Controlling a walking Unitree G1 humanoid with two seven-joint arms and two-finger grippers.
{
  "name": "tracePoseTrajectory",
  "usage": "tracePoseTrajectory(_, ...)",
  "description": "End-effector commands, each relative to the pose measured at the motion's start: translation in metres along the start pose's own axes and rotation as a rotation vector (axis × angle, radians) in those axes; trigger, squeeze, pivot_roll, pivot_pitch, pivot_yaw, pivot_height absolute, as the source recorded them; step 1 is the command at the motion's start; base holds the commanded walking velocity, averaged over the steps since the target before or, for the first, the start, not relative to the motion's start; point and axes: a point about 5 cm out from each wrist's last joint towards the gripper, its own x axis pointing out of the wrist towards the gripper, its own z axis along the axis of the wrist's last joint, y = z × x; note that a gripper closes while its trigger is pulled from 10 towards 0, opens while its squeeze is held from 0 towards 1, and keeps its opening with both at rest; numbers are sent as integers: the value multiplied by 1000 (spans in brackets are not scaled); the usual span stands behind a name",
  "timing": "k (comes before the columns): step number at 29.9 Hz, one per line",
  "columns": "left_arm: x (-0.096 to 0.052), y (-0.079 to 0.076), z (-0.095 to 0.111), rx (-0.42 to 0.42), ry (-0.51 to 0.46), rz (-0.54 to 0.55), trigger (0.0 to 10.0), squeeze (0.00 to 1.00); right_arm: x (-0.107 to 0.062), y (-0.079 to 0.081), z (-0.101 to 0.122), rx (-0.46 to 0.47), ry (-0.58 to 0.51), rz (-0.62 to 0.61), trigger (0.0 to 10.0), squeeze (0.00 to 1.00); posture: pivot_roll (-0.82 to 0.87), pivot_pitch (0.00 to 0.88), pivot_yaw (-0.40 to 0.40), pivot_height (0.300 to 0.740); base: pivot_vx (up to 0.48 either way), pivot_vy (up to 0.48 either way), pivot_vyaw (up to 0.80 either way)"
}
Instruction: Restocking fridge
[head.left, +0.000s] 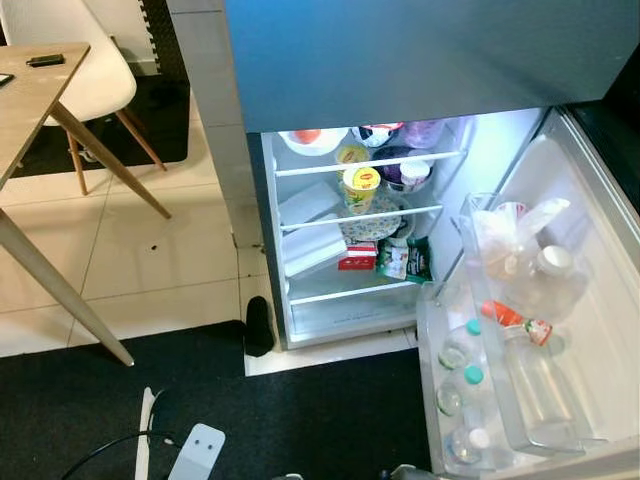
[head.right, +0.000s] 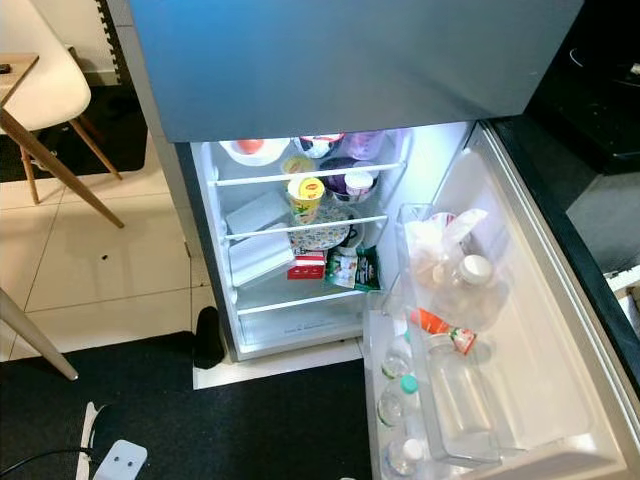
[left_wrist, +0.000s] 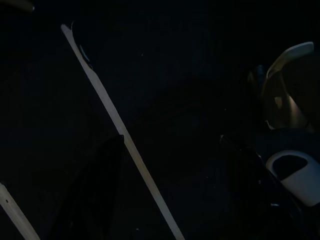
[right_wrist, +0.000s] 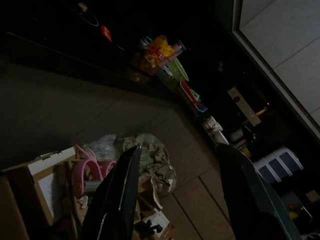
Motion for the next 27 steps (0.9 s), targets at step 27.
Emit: tracePoseTrajectory(27,-2,3,-7,2,31,0,10000,0,-2,32,-9,43,3,79,10000,0,-29,78,-33,740,0,292,0)
